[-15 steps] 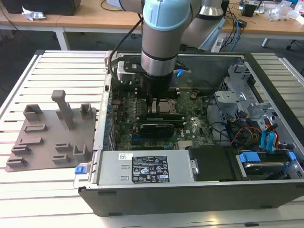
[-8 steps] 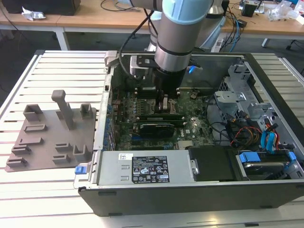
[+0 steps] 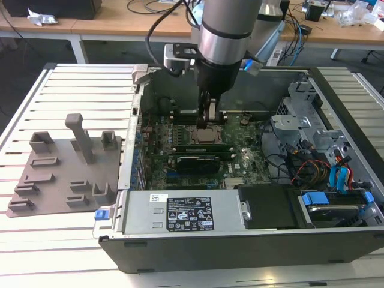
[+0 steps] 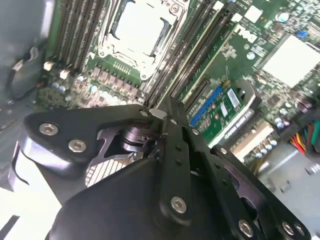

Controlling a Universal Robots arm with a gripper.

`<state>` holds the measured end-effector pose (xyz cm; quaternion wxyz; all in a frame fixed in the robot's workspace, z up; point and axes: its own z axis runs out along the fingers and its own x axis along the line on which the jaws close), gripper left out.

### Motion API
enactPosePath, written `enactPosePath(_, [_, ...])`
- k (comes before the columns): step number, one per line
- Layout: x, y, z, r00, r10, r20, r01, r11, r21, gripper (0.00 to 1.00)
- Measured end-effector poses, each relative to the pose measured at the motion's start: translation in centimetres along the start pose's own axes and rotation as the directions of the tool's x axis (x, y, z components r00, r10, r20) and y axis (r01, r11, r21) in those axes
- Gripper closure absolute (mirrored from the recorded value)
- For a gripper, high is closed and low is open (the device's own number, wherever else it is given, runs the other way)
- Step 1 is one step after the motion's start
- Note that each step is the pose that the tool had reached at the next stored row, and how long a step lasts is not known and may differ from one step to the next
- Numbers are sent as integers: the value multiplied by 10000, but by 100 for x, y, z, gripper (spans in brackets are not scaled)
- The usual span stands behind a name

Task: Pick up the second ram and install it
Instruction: 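Press down the second ram until it locks into place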

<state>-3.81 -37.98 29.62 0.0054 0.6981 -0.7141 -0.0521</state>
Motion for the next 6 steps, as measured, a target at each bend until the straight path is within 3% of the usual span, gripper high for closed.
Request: enactPosePath(6, [0,0,-4,10000,0,1,0,10000,0,90])
